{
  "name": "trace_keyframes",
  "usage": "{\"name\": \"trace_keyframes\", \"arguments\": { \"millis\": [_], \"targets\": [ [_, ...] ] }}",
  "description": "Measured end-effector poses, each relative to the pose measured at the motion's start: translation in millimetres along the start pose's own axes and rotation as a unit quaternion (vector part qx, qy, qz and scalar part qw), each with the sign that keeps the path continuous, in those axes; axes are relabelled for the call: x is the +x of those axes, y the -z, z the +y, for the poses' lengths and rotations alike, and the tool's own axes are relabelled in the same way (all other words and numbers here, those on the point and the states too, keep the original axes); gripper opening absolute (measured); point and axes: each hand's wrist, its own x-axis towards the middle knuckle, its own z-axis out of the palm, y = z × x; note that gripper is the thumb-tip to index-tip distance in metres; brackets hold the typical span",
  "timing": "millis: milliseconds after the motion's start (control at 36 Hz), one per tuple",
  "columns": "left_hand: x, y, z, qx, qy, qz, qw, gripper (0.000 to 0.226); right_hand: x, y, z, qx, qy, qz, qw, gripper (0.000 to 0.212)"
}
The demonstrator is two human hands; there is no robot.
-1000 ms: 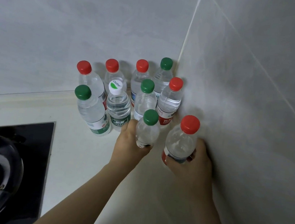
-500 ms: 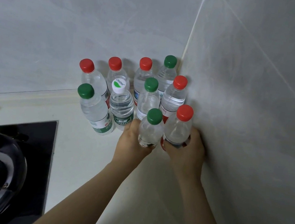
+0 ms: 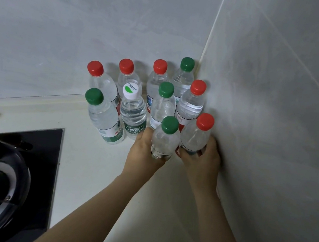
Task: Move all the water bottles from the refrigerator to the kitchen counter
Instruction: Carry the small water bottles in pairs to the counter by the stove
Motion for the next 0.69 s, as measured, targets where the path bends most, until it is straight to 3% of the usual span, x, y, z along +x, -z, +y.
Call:
{"name": "trace_keyframes", "arguments": {
  "millis": [389, 694],
  "targets": [
    [-3.0, 2.0, 3.7, 0.015, 0.017, -0.013, 1.0, 0.062, -3.7, 5.5, -0.9, -0.047, 0.005, -0.018, 0.999, 0.07],
    [-11.7, 6.6, 2.6, 0.035, 0.067, -0.032, 0.997, 0.057, -17.3, 20.9, -5.2, -0.152, 0.015, -0.039, 0.988, 0.046]
  ]
}}
